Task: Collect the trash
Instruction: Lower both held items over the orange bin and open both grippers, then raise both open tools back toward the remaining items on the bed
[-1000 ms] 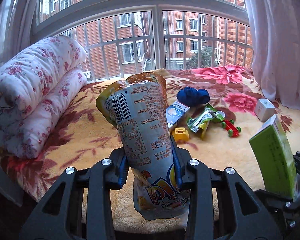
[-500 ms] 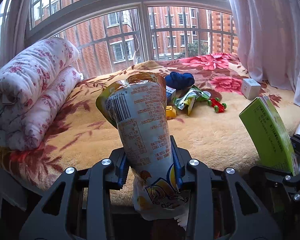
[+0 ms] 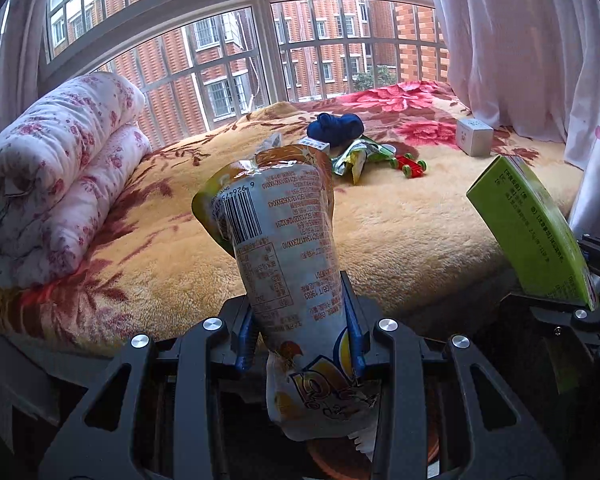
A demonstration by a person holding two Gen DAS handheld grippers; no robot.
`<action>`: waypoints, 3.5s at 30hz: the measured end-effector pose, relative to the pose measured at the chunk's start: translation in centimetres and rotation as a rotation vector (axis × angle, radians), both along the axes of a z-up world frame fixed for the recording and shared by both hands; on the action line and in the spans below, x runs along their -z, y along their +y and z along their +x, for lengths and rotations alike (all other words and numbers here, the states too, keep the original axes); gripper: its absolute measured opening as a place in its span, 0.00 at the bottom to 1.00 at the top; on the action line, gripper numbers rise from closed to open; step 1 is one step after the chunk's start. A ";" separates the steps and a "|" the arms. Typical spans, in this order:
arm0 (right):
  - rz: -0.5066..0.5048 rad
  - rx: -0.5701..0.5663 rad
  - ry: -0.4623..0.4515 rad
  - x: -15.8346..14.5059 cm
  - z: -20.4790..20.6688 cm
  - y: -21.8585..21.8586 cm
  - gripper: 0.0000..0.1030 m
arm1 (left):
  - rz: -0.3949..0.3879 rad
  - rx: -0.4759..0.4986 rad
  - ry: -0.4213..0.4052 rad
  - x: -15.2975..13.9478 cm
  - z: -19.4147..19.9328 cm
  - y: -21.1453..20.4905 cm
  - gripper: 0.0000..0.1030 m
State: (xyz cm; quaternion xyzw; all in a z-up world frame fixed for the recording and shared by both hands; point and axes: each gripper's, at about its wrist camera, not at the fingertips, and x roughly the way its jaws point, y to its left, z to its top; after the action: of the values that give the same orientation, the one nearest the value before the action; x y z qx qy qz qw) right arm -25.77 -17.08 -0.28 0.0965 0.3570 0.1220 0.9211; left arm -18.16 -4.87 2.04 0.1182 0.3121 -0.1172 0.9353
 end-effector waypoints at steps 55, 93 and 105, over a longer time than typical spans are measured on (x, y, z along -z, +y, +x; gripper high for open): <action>-0.191 -0.183 0.648 21.8 4.5 1.8 0.90 | 0.267 0.254 0.746 24.6 3.0 0.5 0.81; -0.108 0.023 -0.054 -0.9 4.0 -3.3 0.95 | -0.003 0.161 0.105 1.6 3.2 2.4 0.82; -0.113 0.159 -0.092 -1.3 10.1 -6.8 0.95 | -0.054 0.014 0.085 1.6 10.9 0.3 0.81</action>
State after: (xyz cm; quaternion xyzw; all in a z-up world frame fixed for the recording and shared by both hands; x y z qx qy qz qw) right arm -15.65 -23.91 0.99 0.0668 0.3119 0.0327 0.9472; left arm -7.30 -4.58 0.42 0.0900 0.3476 -0.1370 0.9232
